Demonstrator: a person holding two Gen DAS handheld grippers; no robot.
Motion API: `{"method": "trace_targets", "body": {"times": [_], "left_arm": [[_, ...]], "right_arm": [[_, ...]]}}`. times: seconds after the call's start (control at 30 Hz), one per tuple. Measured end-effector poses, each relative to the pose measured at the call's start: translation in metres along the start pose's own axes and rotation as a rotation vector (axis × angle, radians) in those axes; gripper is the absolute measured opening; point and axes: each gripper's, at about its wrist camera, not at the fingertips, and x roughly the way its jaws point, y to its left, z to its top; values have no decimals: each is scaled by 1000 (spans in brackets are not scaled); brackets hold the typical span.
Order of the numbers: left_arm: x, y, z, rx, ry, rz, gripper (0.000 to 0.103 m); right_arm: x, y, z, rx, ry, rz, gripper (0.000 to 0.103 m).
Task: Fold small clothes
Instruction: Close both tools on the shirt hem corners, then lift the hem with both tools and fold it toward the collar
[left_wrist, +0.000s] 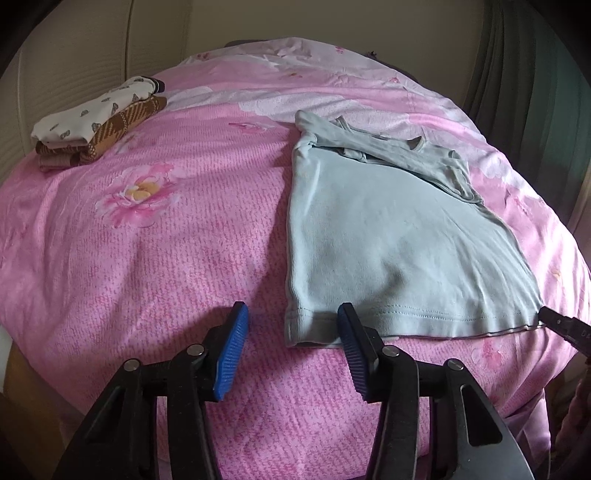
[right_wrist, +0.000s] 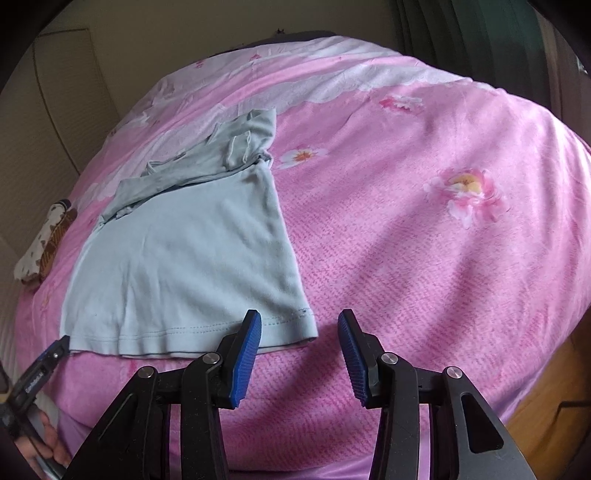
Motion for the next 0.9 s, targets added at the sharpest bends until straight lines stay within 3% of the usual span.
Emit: {"method": "trace_targets", "body": {"times": [0.17, 0.23, 0.37, 0.43, 0.53, 0.9], "left_arm": [[0, 0, -3, -12, 4, -8, 41], [0, -1, -4, -13, 9, -26, 28], [1, -2, -6, -22, 15, -42, 21], [0, -1, -6, -30, 16, -40, 12], [-1, 0, -6, -30, 15, -38, 8], [-17, 3, 2, -8, -3, -9, 8]], "right_arm": [[6, 2, 0, 5, 22, 28, 32], [7, 0, 0, 16, 29, 44, 27], [8, -2, 0, 33, 42, 66, 21], [9, -4, 0, 43, 48, 77, 13], [9, -6, 1, 49, 47, 81, 8], [-14, -7, 6, 66, -4, 69, 7]]}}
